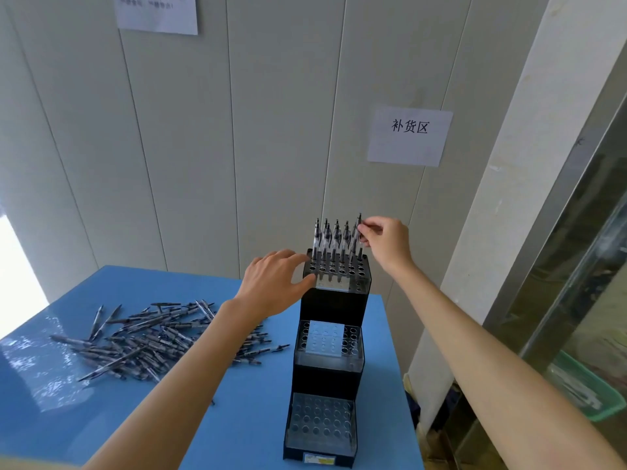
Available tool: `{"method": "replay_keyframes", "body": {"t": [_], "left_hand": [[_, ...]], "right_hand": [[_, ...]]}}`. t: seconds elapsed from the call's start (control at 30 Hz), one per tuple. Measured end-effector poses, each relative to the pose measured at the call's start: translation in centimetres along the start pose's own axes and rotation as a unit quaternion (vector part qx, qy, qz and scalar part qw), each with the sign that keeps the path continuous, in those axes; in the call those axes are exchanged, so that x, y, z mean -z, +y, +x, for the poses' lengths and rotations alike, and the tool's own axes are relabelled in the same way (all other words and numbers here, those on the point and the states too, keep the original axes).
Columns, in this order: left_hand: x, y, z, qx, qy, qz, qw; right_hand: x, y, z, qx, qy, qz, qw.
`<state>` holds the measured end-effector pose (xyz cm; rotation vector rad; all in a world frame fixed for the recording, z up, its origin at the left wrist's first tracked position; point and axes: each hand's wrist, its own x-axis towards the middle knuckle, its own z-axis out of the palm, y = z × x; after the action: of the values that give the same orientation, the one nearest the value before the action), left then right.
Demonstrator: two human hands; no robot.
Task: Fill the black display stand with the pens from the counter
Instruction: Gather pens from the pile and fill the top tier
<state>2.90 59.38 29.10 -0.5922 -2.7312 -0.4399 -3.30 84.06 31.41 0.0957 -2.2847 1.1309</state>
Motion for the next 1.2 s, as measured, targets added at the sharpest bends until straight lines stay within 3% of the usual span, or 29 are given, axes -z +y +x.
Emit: {"method": "replay_keyframes", "body": {"t": [0.3,0.57,0.93,1.2], "left_hand": [[0.1,0.5,0.0,0.006,-0.005,-0.003,1.000],[-0.3,1.0,-0.9,0.040,0.000,-0.044,0.998],[-1.2,1.4,-5.4,0.111,-0.006,-0.018,0.994],[-1.1,-2.7,-13.1,0.194,-0.022,0.037,0.980]], "right_hand": [[-0.7,1.2,-1.5,-0.035,-0.035,-0.039,0.998],[1.3,1.1,-3.9,-0.016,-0.015,-0.044,0.999],[-1.3,-2.0,-11.5,0.084,-0.166,-0.076,0.980],[-6.6,-3.9,-16.2,0.124,-0.268,-0.094,0.951]]}}
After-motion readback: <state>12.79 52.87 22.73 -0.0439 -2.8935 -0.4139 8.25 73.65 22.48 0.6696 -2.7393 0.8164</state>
